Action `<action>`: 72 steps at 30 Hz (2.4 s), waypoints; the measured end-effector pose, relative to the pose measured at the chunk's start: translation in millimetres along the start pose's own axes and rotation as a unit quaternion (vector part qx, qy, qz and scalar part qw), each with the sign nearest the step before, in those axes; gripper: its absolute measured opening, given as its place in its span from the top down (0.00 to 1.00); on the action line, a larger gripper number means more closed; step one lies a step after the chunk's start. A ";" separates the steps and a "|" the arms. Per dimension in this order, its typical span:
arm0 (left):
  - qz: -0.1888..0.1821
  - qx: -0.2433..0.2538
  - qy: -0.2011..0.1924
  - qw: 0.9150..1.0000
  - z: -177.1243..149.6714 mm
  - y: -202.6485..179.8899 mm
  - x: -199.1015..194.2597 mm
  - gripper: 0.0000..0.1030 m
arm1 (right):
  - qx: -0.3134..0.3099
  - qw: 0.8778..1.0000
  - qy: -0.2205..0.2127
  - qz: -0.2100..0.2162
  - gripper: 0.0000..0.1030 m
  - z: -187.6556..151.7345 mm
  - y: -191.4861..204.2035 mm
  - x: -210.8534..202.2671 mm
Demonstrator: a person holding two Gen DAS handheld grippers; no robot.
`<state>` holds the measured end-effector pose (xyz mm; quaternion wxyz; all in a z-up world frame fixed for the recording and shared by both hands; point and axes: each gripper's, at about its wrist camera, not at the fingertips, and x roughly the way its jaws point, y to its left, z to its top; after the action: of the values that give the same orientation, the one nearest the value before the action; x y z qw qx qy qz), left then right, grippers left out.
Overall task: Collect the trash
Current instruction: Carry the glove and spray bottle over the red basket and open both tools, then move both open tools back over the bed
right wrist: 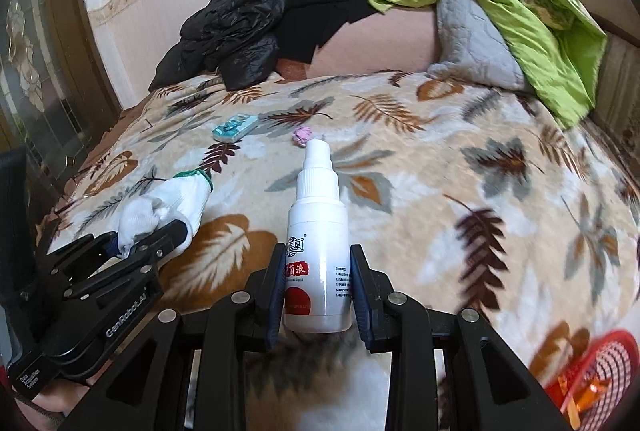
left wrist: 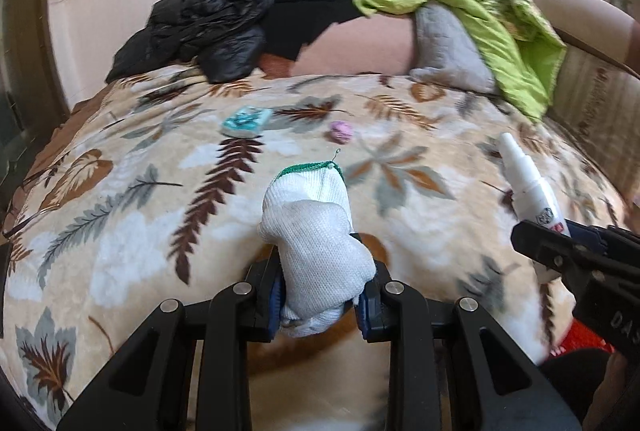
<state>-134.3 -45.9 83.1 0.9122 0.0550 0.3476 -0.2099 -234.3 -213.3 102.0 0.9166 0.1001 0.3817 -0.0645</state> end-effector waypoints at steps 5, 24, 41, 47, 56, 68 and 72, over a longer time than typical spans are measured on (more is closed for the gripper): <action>-0.047 0.034 0.004 0.998 -2.2 -38.0 -19.2 0.74 | 0.026 1.000 -0.010 -0.008 0.69 -11.0 -26.2 -33.6; -0.357 0.203 0.133 0.902 -10.3 -294.7 -35.9 0.72 | 0.265 0.948 -0.025 -0.175 0.69 -126.1 -254.9 -171.5; -0.282 0.157 0.095 0.942 14.0 -236.3 -28.0 0.46 | 0.229 0.967 -0.036 -0.106 0.66 -85.5 -229.0 -146.7; -0.207 0.106 0.065 0.970 30.6 -154.3 -15.1 0.45 | 0.174 0.984 -0.006 -0.039 0.66 -45.1 -168.2 -95.0; -0.069 0.001 0.044 0.997 43.2 -10.9 20.7 0.45 | 0.059 0.997 0.026 0.040 0.66 29.9 -64.9 -6.4; 0.019 -0.069 0.044 0.996 36.4 88.7 61.9 0.45 | -0.027 0.997 0.053 0.045 0.66 113.8 17.5 156.9; 0.015 -0.060 0.044 0.997 40.5 89.9 67.4 0.45 | -0.036 0.996 0.075 0.035 0.66 128.3 22.6 210.7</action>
<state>-26.5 2.3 65.1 0.9007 0.0145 0.3989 -0.1717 5.7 -230.1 43.2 0.8901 0.0848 0.4477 -0.0105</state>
